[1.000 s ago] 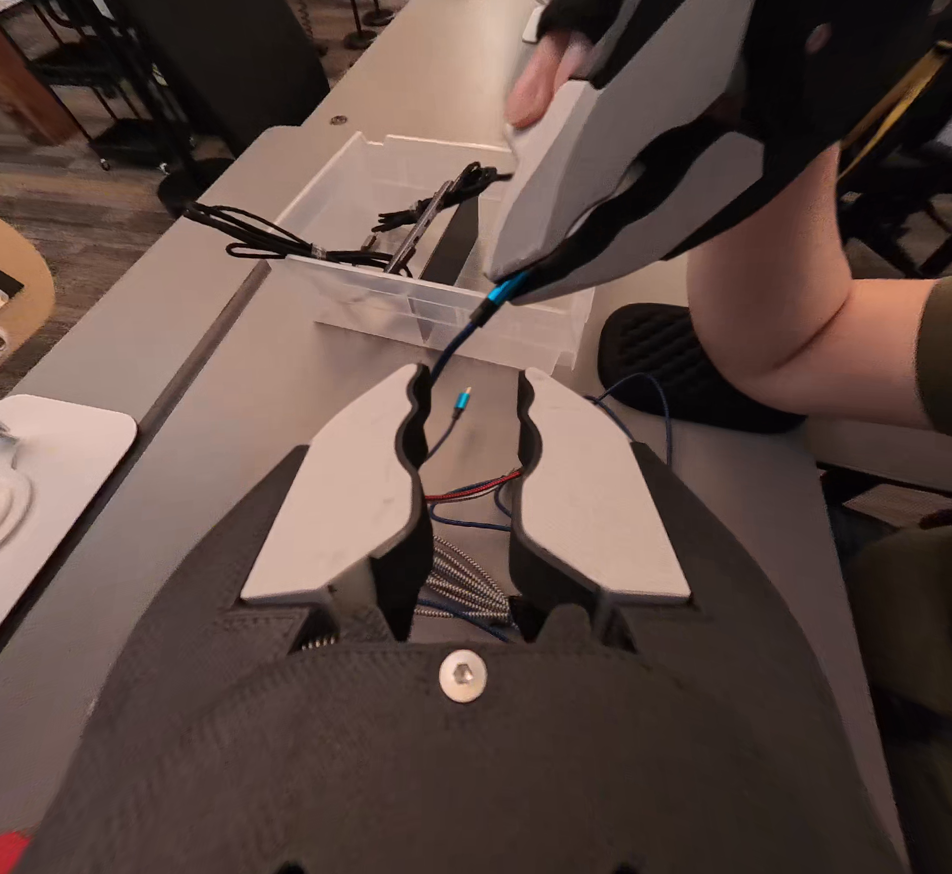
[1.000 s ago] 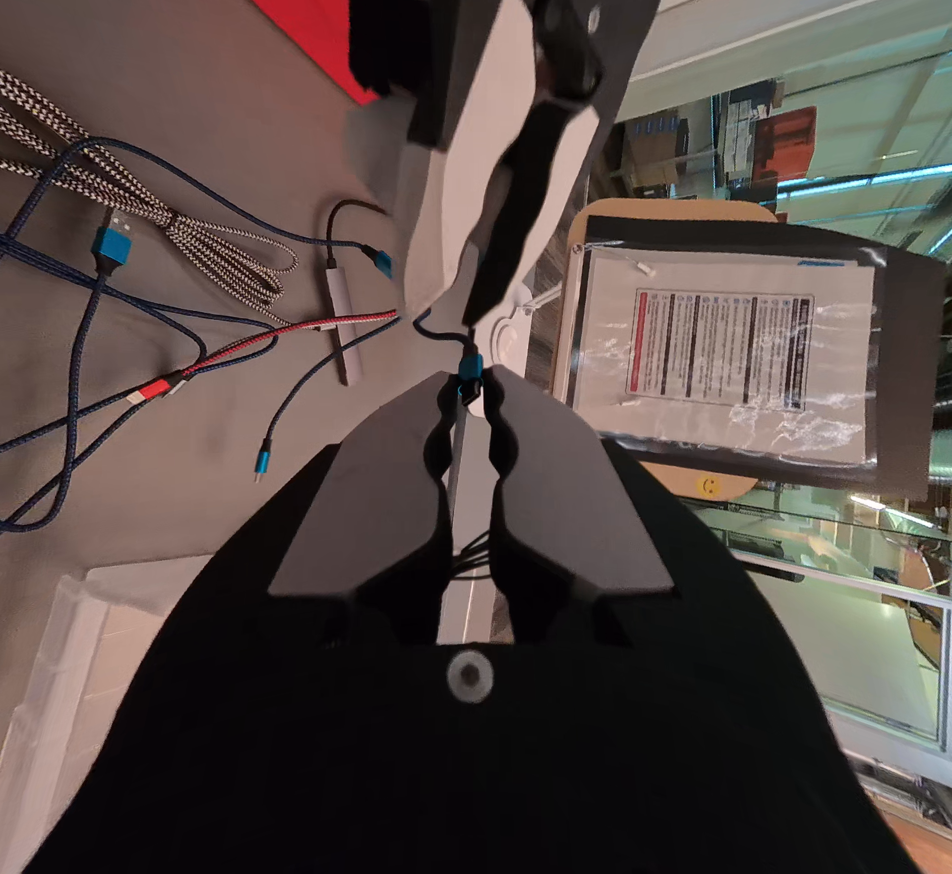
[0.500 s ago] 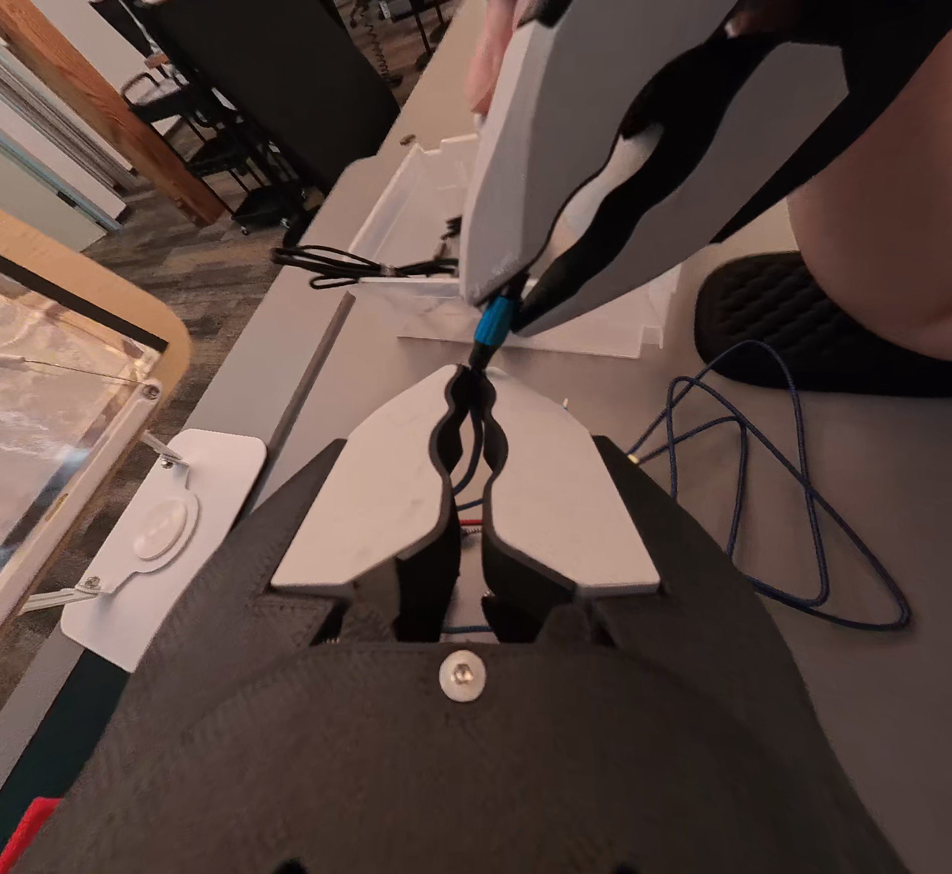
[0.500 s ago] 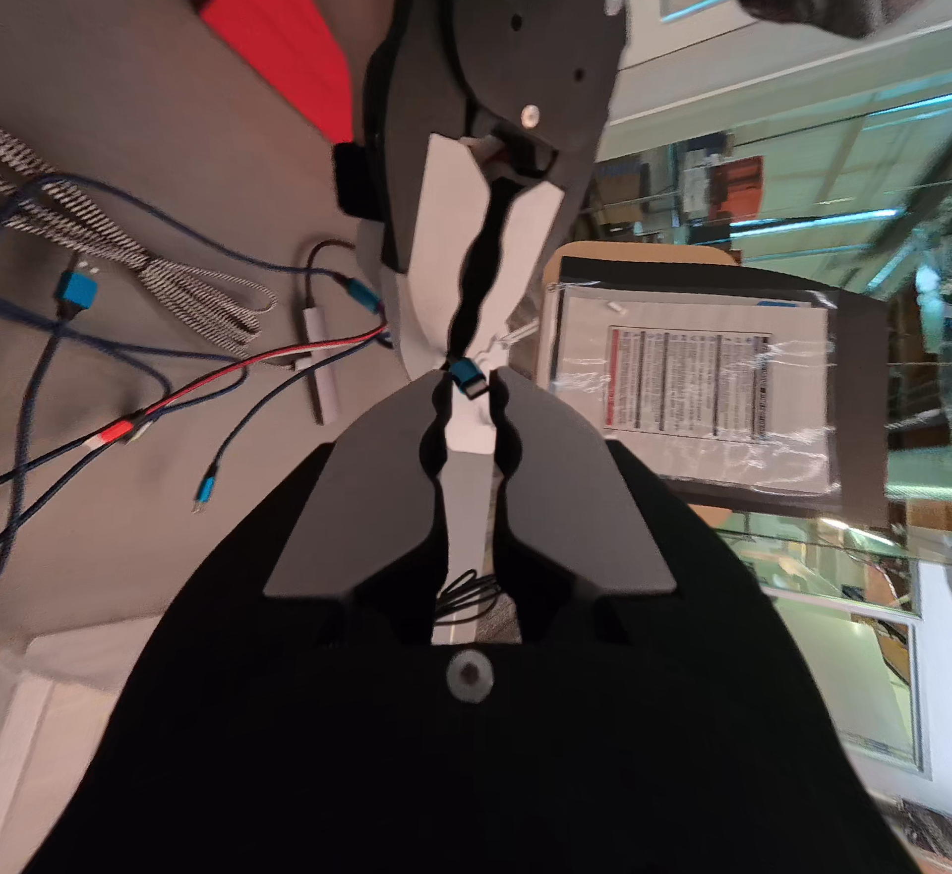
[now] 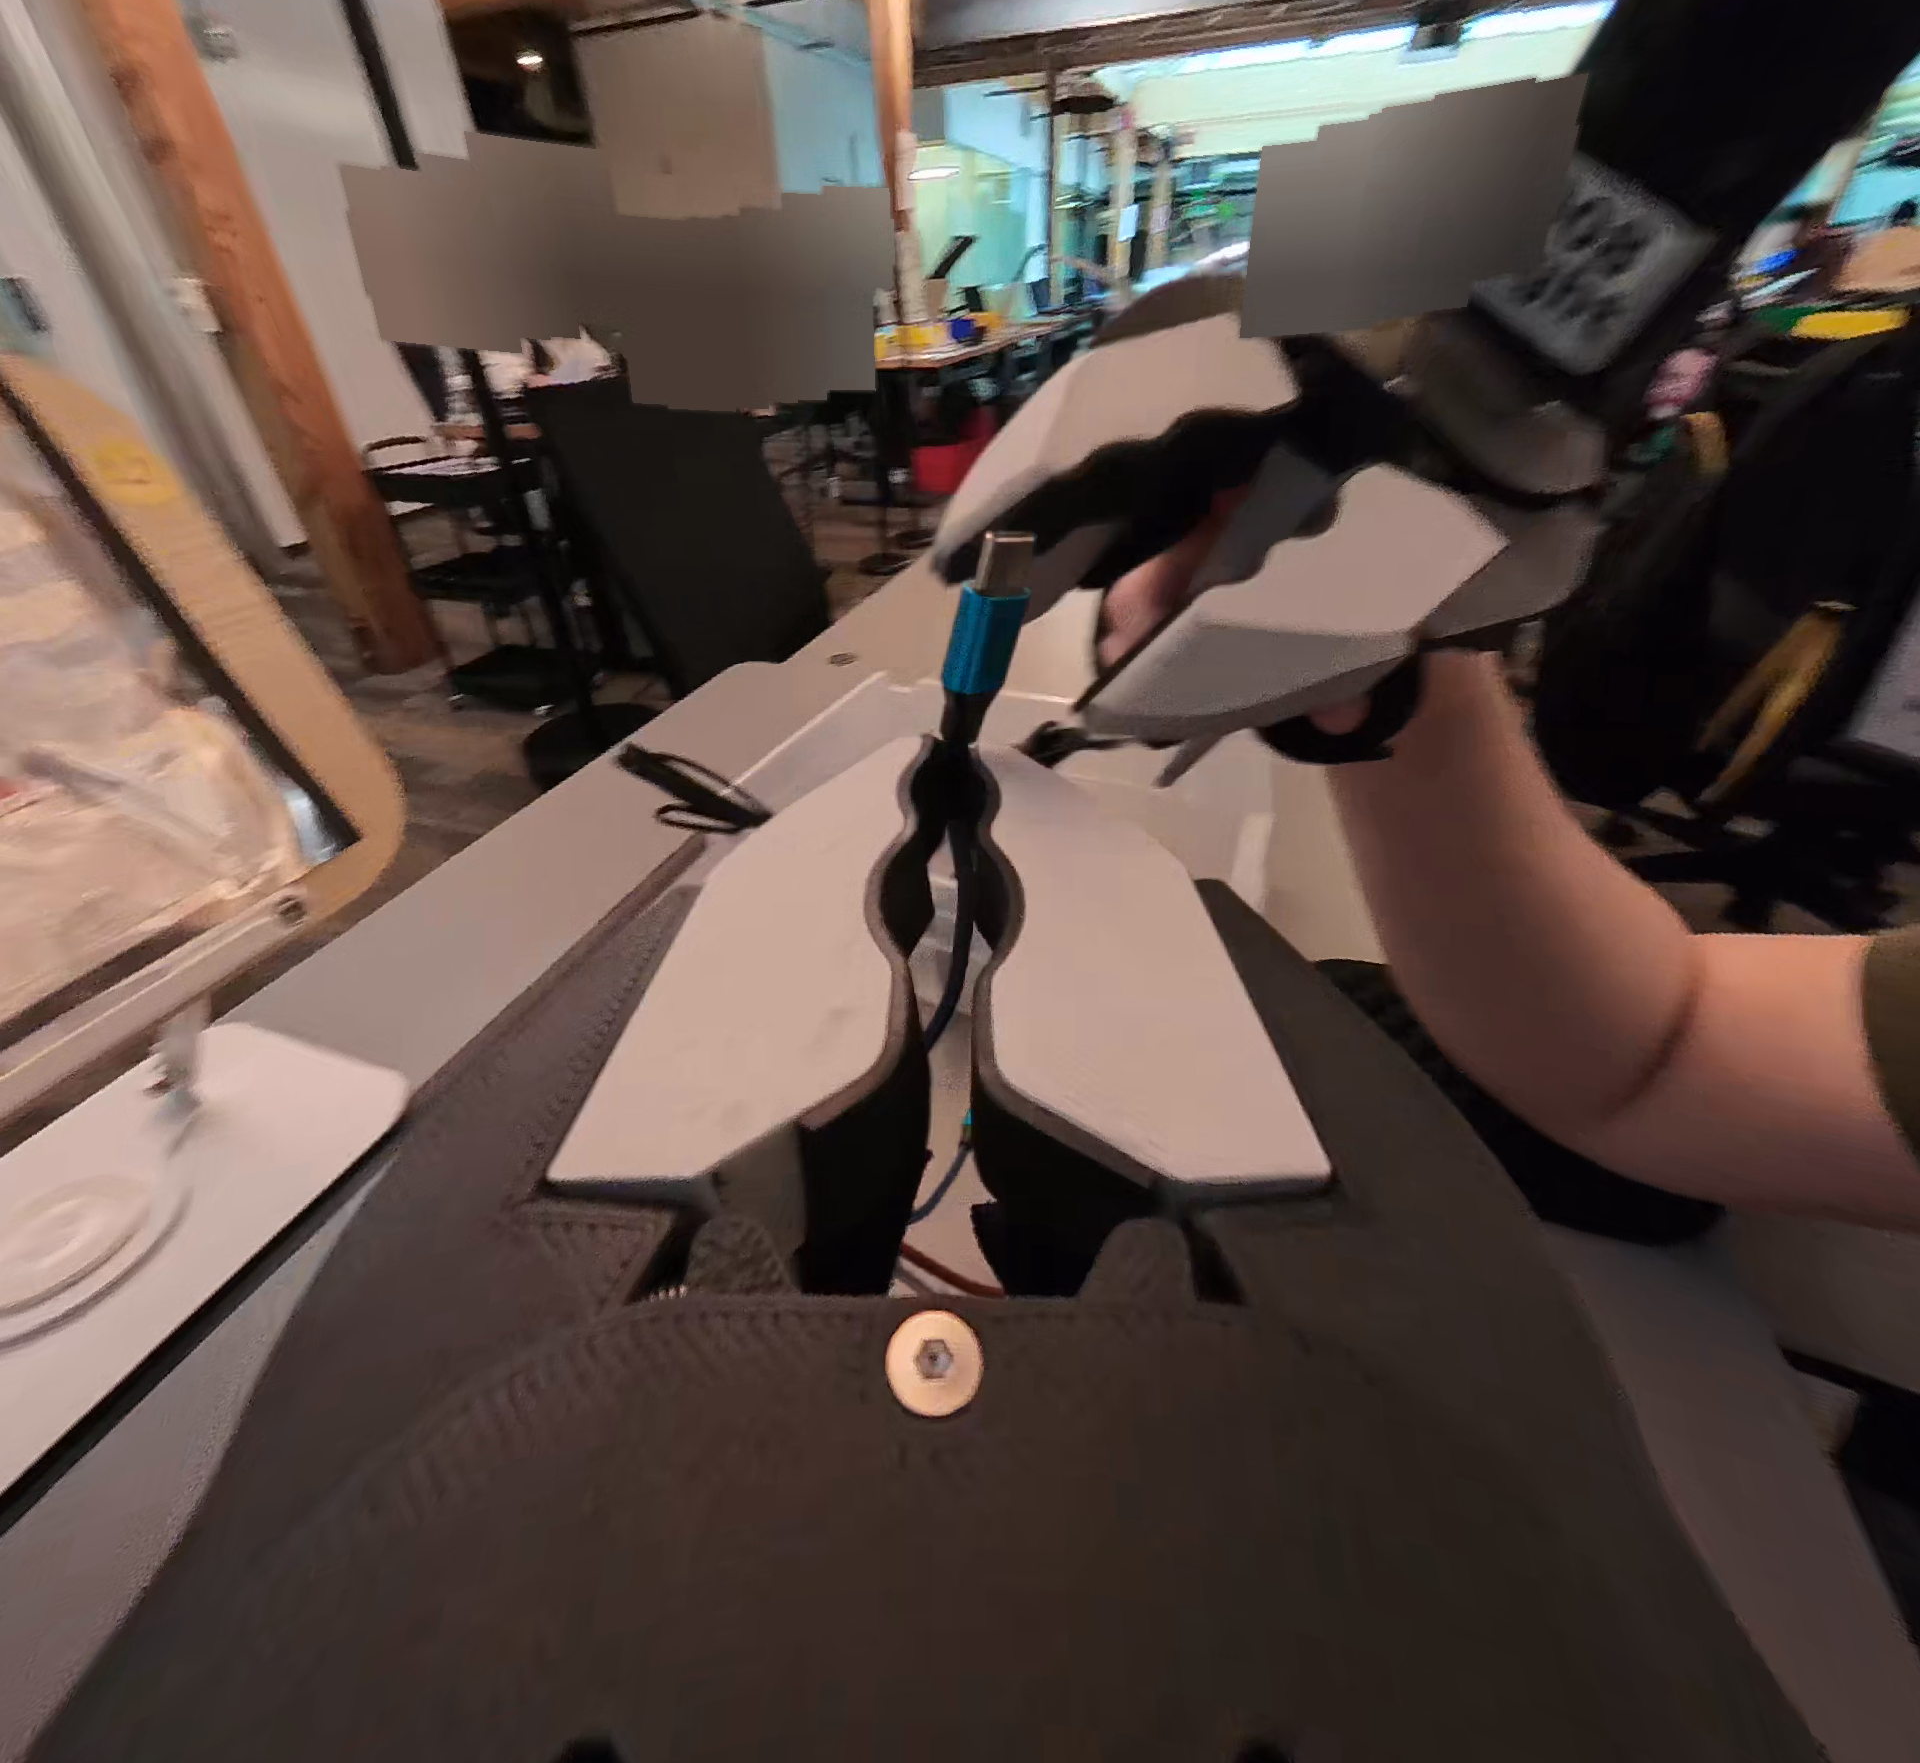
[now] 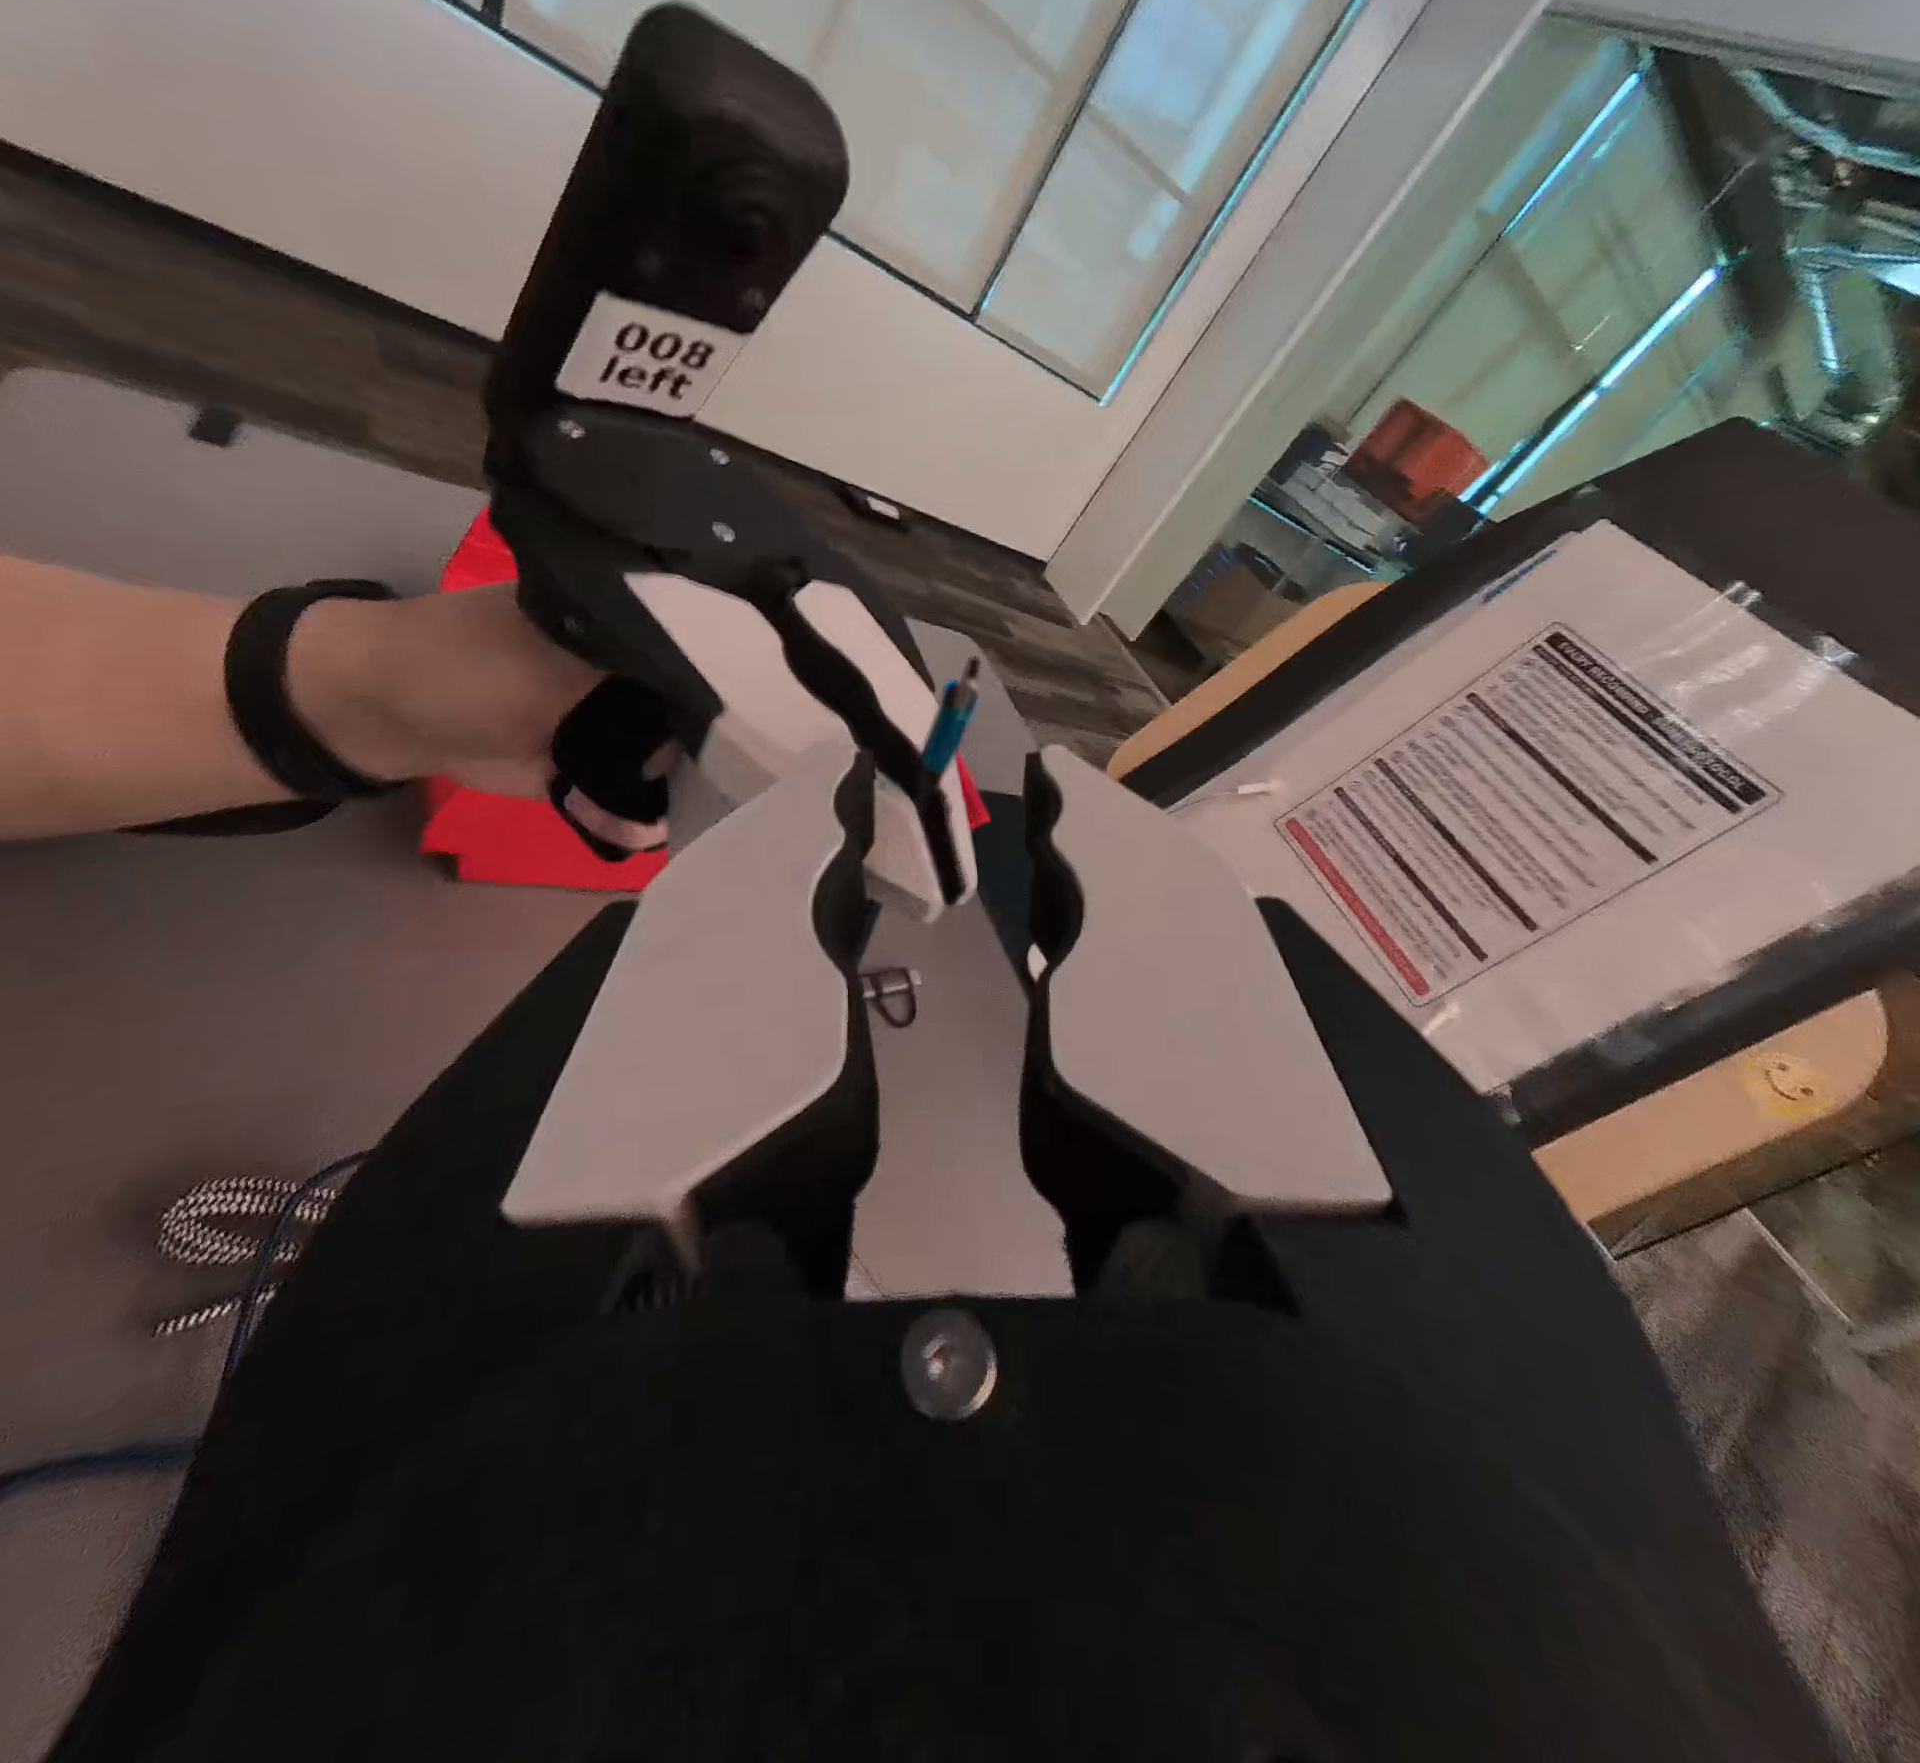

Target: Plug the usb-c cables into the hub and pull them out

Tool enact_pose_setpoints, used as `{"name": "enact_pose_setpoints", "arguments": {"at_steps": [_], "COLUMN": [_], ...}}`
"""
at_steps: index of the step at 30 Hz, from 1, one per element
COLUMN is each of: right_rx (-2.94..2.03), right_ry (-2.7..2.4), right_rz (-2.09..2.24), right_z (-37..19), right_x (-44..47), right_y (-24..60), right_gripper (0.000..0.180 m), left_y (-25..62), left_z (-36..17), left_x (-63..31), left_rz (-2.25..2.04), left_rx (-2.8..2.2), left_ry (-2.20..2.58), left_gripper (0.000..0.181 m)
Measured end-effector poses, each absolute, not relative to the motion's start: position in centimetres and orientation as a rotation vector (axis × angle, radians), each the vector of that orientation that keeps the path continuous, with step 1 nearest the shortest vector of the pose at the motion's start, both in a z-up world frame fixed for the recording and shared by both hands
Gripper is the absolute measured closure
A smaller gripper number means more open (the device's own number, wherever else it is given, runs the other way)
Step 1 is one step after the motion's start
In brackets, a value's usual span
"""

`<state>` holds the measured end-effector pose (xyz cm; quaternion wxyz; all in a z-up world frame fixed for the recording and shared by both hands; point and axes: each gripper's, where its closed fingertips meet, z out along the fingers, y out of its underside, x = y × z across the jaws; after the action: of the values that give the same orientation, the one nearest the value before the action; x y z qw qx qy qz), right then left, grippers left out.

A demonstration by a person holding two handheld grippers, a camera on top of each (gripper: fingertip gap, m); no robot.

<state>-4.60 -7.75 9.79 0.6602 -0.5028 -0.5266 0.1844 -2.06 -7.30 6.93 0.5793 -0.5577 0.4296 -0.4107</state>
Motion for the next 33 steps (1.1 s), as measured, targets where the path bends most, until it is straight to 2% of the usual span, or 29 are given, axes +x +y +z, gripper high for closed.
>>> {"name": "enact_pose_setpoints", "arguments": {"at_steps": [5, 12, 14, 17, 19, 20, 21, 23, 26, 30, 33], "right_rx": [-1.006, -0.944, -0.895, -0.879, -0.924, -0.936, -0.95, -0.993, -1.001, -0.926, -0.917], "right_ry": [-1.26, -1.317, -1.357, -1.318, -1.279, -1.254, -1.223, -1.163, -1.15, -1.189, -1.217], "right_rz": [0.73, 1.062, 1.128, 1.177, 1.102, 1.027, 0.935, 0.724, 0.417, 0.075, -0.063], "right_z": [10.3, 9.7, 9.4, 9.8, 9.6, 9.5, 9.5, 9.4, 8.8, 8.0, 7.3], "right_x": [-5.3, -6.4, -6.7, -6.9, -7.2, -7.2, -7.2, -6.9, -7.0, -8.3, -9.1], "right_y": [-10.7, -12.4, -13.2, -12.9, -11.5, -10.7, -9.8, -7.8, -6.2, -6.1, -6.0], "right_gripper": [0.154, 0.158, 0.17, 0.17, 0.17, 0.17, 0.17, 0.17, 0.17, 0.17, 0.17], "left_y": [-11.4, -14.0, -13.9, -13.4, -12.1, -11.3, -10.7, -10.1, -8.8, -7.9, -8.3], "left_z": [7.3, 7.4, 7.4, 7.6, 7.2, 6.9, 6.7, 7.4, 9.6, 8.6, 8.7], "left_x": [-1.8, -1.8, -1.8, -2.2, -2.7, -3.2, -4.0, -5.9, -7.7, -8.0, -7.5], "left_rz": [-1.198, -1.322, -1.33, -1.354, -1.3, -1.257, -1.228, -1.236, -1.205, -0.914, -0.926], "left_rx": [-1.2, -1.124, -1.122, -1.134, -1.223, -1.284, -1.338, -1.4, -1.421, -1.562, -1.598], "left_ry": [1.215, 1.329, 1.325, 1.288, 1.258, 1.253, 1.249, 1.201, 1.015, 0.984, 0.938], "left_gripper": [0.178, 0.178, 0.178, 0.178, 0.175, 0.163, 0.144, 0.127, 0.129, 0.132, 0.144]}}
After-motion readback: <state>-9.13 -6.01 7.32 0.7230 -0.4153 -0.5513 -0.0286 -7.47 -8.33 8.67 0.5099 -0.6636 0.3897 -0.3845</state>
